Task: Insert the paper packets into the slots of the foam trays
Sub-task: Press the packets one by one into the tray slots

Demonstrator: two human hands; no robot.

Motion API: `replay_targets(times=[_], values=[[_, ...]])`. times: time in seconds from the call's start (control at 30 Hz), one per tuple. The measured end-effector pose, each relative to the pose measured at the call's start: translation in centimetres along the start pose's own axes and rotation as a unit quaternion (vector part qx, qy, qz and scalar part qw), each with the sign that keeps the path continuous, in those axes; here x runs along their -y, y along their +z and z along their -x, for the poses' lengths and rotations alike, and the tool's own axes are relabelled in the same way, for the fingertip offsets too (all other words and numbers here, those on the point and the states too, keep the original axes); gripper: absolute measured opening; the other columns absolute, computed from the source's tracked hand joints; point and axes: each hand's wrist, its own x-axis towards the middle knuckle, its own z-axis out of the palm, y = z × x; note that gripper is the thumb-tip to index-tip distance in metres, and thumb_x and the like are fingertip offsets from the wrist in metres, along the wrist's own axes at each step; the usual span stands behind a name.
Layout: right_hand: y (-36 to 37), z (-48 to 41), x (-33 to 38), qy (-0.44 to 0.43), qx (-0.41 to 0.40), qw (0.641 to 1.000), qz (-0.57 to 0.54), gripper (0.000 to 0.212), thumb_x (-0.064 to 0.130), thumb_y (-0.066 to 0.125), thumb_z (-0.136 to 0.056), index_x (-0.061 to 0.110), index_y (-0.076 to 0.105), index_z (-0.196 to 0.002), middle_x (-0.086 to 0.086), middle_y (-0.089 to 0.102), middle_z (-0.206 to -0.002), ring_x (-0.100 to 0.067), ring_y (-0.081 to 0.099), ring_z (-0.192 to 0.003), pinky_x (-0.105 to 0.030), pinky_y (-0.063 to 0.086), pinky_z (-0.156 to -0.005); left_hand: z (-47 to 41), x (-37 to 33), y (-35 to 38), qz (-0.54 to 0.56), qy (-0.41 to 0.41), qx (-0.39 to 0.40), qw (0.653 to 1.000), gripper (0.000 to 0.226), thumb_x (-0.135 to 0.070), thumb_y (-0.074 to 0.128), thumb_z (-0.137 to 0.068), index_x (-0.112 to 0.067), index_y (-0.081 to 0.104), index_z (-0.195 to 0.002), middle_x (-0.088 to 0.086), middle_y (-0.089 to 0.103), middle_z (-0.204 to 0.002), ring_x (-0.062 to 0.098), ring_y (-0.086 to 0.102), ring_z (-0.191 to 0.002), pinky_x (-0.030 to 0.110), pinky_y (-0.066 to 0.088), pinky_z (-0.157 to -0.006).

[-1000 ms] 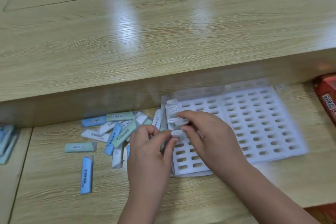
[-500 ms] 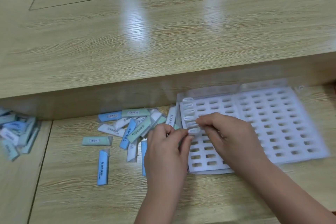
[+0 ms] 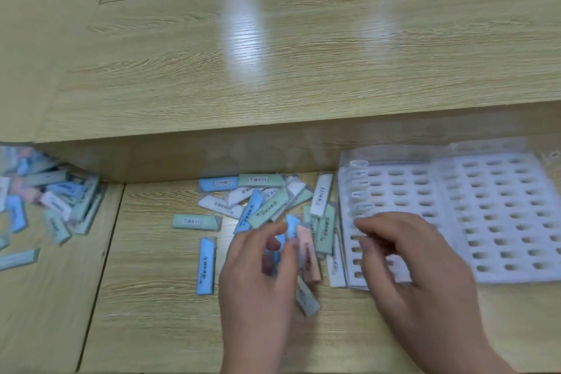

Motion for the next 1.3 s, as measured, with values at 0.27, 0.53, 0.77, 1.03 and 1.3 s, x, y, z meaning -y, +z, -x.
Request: replay_targets(times=[0.27,0.53,0.77,1.03,1.3], values=[[7.8,-0.8,5.3,0.102,0.207,0.968,0.102,0.035,0.051,0.055,-0.092,0.035,0.056,-0.123,0.015,0.057,-0.112,-0.008,0.058,-0.102,-0.021,0.041,-0.077,-3.3,4.7,-4.4,-0.140,-0.045,-0.037,0.988,0.030,-0.026,0.065,-0.087,-0.029,0.065,-0.117,-0.005,0.054,-0.104,0.010,0.058,-0.083,0.021,0.037,-0.064],[11.7,-1.5,6.1,0.119,0.229,0.930,0.261,0.045,0.065,0.057,-0.083,0.025,0.058,-0.104,0.005,0.053,-0.100,-0.017,0.056,-0.094,-0.028,0.042,-0.058,-9.3,5.9,-5.5,-0.316,0.046,0.034,0.947,0.036,-0.026,0.066,-0.091,-0.024,0.066,-0.127,0.010,0.052,-0.135,0.035,0.043,-0.116,0.046,0.046,-0.086],[12.0,-2.5,6.2,0.155,0.245,0.916,0.278,0.039,0.056,0.051,-0.090,0.029,0.054,-0.119,0.007,0.046,-0.113,-0.014,0.049,-0.106,-0.028,0.032,-0.058,-10.2,5.8,-6.2,-0.345,0.067,0.068,0.934,0.031,-0.028,0.068,-0.089,-0.019,0.068,-0.119,0.003,0.062,-0.127,0.032,0.050,-0.106,0.044,0.042,-0.087],[11.7,-2.6,6.3,0.180,0.244,0.925,0.229,0.019,0.046,0.050,-0.089,0.032,0.054,-0.102,0.011,0.049,-0.104,-0.013,0.050,-0.099,-0.028,0.035,-0.059,-10.3,5.9,-6.6,-0.268,0.026,0.040,0.962,0.017,-0.021,0.073,-0.084,-0.025,0.067,-0.099,-0.007,0.063,-0.093,0.020,0.050,-0.090,0.033,0.039,-0.074],[6.8,-2.5,5.2,0.280,0.153,0.946,-0.062,0.012,0.045,0.062,-0.086,0.035,0.065,-0.078,0.024,0.063,-0.064,0.003,0.060,-0.058,-0.014,0.042,-0.050,-10.2,6.2,-8.5,0.022,-0.100,0.048,0.994,0.022,-0.020,0.068,-0.090,-0.040,0.064,-0.085,-0.017,0.068,-0.078,0.001,0.064,-0.062,0.039,0.060,-0.057]])
